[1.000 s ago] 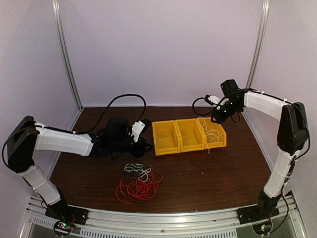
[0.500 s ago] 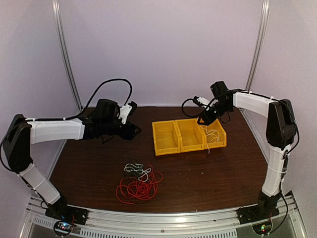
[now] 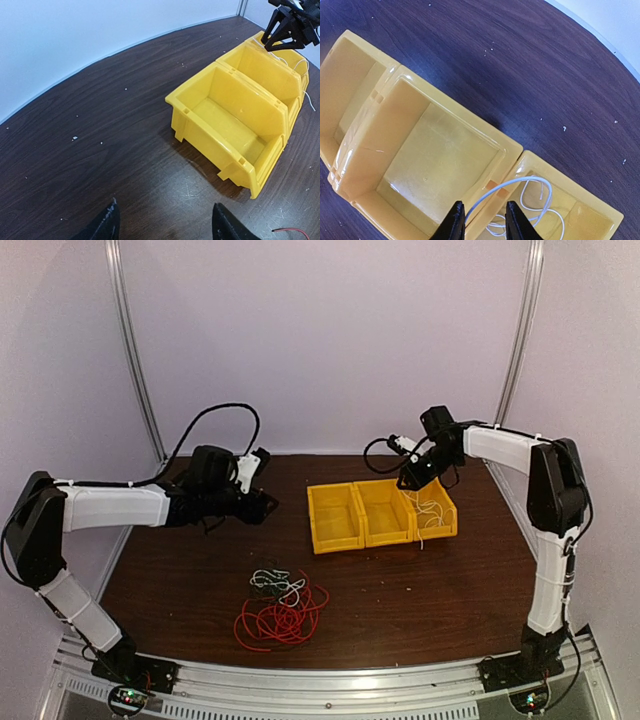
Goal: Untangle the cables
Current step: Adjust the untangled cable in the bin, then pick up one of the twisted cables from the tangled cable pile, then untie one of the twisted cables from the tangled cable pile.
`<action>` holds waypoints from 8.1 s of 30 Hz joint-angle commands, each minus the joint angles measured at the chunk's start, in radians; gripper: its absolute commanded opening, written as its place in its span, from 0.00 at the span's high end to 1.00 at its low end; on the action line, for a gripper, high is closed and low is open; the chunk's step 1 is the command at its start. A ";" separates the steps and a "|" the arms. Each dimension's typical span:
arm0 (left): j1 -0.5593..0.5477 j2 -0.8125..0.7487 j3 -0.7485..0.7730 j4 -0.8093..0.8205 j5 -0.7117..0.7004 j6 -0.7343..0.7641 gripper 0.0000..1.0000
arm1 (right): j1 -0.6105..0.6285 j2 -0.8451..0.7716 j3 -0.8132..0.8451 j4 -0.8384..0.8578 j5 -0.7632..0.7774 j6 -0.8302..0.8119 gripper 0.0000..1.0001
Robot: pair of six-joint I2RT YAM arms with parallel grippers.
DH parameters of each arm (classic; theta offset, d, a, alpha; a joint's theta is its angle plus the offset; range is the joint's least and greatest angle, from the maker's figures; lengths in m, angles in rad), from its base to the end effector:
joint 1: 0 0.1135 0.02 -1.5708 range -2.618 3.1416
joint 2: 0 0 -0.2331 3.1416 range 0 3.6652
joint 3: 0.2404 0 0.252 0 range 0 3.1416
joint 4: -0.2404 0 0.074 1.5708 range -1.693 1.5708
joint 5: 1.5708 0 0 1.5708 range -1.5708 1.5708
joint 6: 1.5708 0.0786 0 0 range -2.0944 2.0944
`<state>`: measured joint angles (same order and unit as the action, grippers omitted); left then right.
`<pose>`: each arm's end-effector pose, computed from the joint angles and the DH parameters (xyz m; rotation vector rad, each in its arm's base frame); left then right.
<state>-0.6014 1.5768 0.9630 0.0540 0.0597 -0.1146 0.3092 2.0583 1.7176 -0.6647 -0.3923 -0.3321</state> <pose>0.3150 -0.2218 0.1737 0.5573 2.0955 -0.4811 0.4276 0.1681 0.1704 -0.9363 2.3559 0.4944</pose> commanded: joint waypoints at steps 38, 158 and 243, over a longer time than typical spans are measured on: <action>0.000 0.043 0.063 -0.009 0.078 0.026 0.38 | -0.052 -0.154 -0.176 0.087 0.073 0.040 1.00; 0.005 -0.327 -0.317 -0.033 -0.215 -0.382 0.35 | 0.549 -0.028 0.111 -0.073 -0.019 -0.261 0.74; -0.123 0.145 -0.457 1.020 0.272 -0.311 0.70 | 0.568 -0.303 0.384 -0.191 -0.180 -0.234 1.00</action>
<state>-0.7219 1.6707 0.5304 1.0210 0.4030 -0.3958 0.9112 1.8343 2.0422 -0.8169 -0.5045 -0.5358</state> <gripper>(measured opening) 0.314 0.006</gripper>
